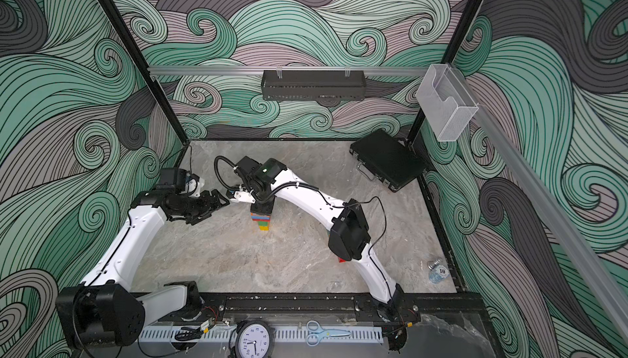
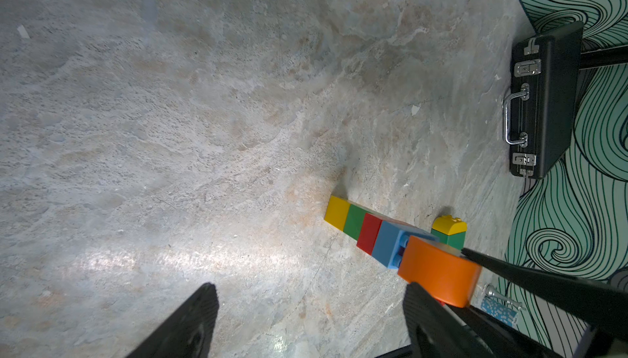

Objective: Assemble an ice cream with lego
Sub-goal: Assemble the lego brick with the lego brick.

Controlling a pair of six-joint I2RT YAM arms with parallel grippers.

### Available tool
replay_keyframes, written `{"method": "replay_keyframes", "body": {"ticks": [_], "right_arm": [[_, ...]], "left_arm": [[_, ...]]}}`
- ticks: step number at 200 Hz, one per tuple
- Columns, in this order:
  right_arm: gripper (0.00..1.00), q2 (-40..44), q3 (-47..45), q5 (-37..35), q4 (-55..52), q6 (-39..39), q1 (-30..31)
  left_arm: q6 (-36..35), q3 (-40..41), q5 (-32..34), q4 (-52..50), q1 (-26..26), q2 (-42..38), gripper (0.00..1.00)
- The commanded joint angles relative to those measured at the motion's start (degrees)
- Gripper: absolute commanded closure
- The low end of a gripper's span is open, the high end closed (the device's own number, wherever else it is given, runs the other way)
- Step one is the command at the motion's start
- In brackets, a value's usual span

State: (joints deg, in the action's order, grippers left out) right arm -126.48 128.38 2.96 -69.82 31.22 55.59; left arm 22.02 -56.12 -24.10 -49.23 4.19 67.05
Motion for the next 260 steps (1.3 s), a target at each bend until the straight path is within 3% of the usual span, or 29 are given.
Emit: {"method": "replay_keyframes", "body": {"ticks": [1, 260], "right_arm": [[1.0, -0.35, 2.54, 0.41, -1.52, -0.1, 0.04], [1.0, -2.29, 2.59, -1.51, -2.78, -0.11, 0.69]], "left_arm": [[-1.14, -1.8, -0.86, -1.57, 0.56, -0.23, 0.14], [-2.07, -1.54, -1.57, -2.01, 1.53, -0.42, 0.14]]}}
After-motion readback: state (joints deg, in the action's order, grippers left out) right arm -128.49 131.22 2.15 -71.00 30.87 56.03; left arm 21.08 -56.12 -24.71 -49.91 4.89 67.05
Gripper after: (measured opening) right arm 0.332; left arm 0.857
